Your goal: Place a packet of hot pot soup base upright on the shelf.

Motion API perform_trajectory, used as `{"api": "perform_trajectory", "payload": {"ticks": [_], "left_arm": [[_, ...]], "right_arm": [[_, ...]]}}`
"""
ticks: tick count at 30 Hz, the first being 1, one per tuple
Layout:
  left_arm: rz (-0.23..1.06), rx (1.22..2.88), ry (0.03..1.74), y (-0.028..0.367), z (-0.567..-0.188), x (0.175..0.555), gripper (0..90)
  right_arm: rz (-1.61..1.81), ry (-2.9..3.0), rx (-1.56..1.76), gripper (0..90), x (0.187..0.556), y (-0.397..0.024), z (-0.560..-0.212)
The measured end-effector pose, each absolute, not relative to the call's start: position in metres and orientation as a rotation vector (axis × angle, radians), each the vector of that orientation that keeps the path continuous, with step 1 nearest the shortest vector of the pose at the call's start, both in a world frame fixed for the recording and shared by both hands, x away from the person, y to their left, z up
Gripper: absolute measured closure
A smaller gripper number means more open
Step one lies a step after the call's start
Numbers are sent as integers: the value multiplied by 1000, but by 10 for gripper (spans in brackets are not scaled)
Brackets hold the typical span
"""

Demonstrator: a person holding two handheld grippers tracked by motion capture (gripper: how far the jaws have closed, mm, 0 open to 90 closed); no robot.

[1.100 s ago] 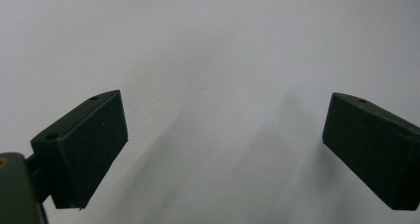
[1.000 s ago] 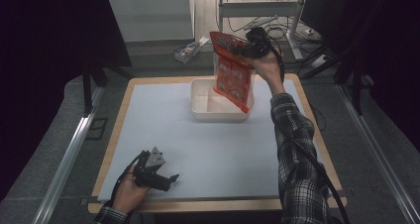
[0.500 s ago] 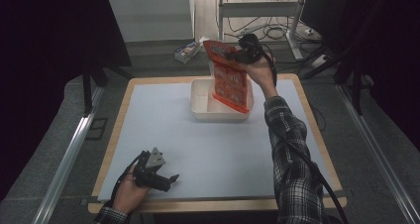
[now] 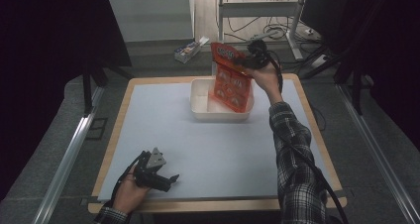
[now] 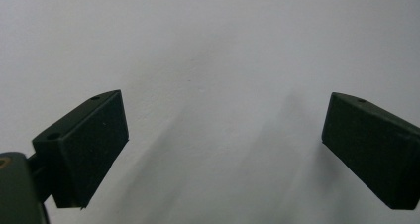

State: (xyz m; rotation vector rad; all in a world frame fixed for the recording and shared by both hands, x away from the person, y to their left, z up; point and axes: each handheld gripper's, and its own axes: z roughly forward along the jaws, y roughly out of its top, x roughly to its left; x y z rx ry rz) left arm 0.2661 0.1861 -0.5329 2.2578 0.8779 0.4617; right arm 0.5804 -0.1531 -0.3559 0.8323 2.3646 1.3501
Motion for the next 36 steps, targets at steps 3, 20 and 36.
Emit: {"api": "perform_trajectory", "payload": {"ticks": [3,20,36], "left_arm": [[464,2259,879,186,-533,266,40],[468,2265,879,186,-534,266,42],[474,2267,881,186,-534,266,40]], "right_arm": [[1309,2363,845,862,580,-154,-356],[1108,2287,1068,513,594,-169,-362],[1084,2298,1065,74,591,-176,-356]]}}
